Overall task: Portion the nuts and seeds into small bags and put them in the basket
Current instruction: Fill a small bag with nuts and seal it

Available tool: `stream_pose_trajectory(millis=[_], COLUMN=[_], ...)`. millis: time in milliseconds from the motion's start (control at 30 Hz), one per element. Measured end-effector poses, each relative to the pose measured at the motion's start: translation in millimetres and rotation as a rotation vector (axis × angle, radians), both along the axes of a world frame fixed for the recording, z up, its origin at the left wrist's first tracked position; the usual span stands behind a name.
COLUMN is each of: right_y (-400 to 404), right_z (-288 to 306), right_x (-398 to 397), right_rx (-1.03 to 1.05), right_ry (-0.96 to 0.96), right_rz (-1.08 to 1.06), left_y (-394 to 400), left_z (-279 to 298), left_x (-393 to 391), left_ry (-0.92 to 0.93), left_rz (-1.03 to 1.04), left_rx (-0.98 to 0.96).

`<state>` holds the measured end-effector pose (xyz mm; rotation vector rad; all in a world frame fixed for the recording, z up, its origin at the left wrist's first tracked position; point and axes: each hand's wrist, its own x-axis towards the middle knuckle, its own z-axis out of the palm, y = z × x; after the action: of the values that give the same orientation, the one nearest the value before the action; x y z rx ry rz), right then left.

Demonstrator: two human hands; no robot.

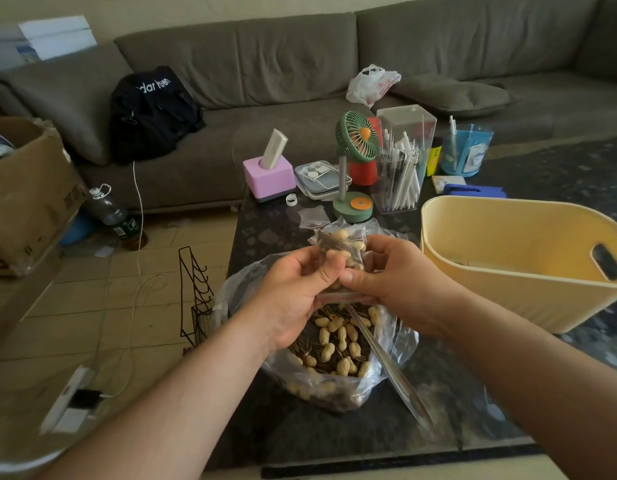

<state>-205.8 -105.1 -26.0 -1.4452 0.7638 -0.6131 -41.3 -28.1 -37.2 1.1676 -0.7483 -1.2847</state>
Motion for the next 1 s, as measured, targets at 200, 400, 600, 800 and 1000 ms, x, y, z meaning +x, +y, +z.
stream_pose_trajectory(millis=[200, 400, 600, 800, 1000], right_y=[-3.0, -3.1, 0.4, 1.4, 4.3], right_z=[6.3, 2.5, 6.0, 6.8, 8.1], right_x=[-4.1, -0.3, 0.7, 1.8, 3.3], right_rx=[0.212, 0.097, 0.086, 0.123, 0.034], right_ry=[-0.055, 0.006, -0.006, -0.019, -0.031], right_rz=[0.055, -0.058, -0.066, -0.093, -0.14], left_y=[-1.2, -0.6, -1.2, -1.7, 0.2], left_z=[1.4, -0.5, -3.3, -2.3, 1.2], left_x=[2.5, 2.5, 1.8, -1.1, -4.6], left_ry=[0.025, 0.026, -0.019, -0.064, -0.032], left_rz=[-0.003, -0.041, -0.033, 0.062, 0.027], left_rx=[0.006, 0.005, -0.015, -0.003, -0.018])
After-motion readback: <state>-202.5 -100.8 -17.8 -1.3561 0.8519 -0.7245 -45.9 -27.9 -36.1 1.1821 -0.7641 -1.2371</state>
